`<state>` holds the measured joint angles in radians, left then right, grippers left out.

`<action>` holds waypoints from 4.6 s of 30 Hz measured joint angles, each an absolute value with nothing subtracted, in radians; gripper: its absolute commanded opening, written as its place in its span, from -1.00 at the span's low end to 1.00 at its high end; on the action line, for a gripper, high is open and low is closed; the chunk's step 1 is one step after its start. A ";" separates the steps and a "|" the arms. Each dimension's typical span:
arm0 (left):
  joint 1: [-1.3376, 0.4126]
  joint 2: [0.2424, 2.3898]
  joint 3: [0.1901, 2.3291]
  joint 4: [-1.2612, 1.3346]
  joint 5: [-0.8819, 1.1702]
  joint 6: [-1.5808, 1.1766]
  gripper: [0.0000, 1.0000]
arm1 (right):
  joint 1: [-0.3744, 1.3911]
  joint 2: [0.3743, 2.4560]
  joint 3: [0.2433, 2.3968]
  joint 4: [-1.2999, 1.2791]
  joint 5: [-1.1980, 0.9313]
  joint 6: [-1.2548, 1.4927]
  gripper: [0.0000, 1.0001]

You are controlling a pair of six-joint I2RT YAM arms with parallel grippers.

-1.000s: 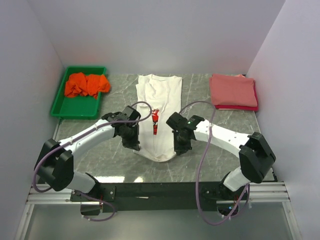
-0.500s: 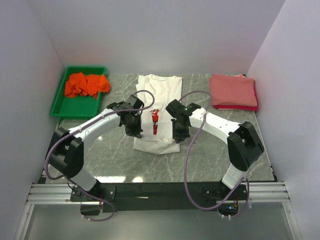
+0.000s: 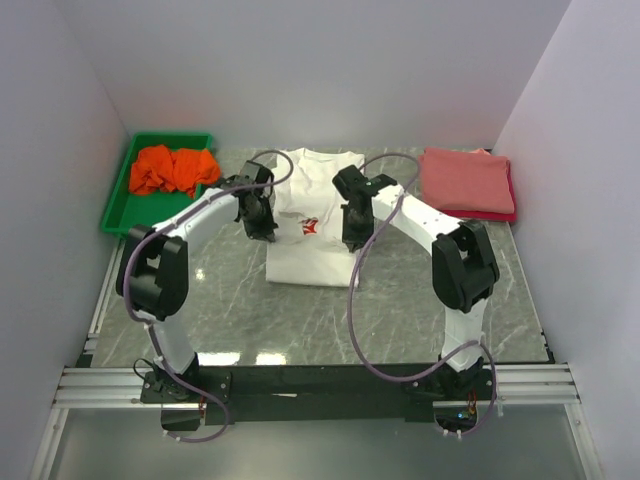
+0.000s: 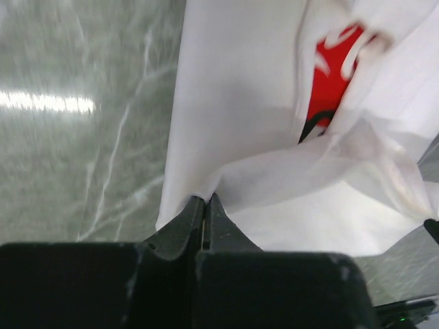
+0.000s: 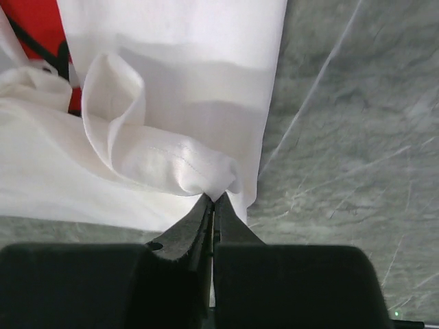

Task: Fold and stack the t-shirts
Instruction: Fold the tshirt

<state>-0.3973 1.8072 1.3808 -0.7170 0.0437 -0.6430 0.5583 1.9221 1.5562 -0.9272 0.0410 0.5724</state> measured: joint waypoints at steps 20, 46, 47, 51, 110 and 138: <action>-0.218 2.095 1.610 -0.633 0.330 -0.553 -0.99 | 0.448 2.178 1.870 -1.022 0.034 0.517 -1.00; -0.145 2.049 1.604 -0.537 0.351 -0.542 0.37 | 0.398 2.208 1.971 -1.027 -0.019 0.504 -0.02; -0.147 2.024 1.575 -0.531 0.355 -0.542 0.37 | 0.398 2.191 1.936 -1.019 -0.025 0.506 -0.03; -0.153 1.944 1.454 -0.502 0.380 -0.535 0.36 | 0.404 2.140 1.842 -1.002 -0.050 0.521 -0.08; -0.214 1.852 1.138 -0.516 0.406 -0.455 -0.12 | 0.419 1.934 1.692 -0.738 -0.035 0.674 -0.04; -0.214 1.837 1.110 -0.513 0.427 -0.457 -0.19 | 0.564 1.851 1.271 -0.710 -0.054 0.743 -0.04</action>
<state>-0.2138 1.8374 1.1099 -0.5125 0.4267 -0.4568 0.5644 1.8507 1.2713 -0.7101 -0.0536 0.7425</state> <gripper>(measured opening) 0.407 0.480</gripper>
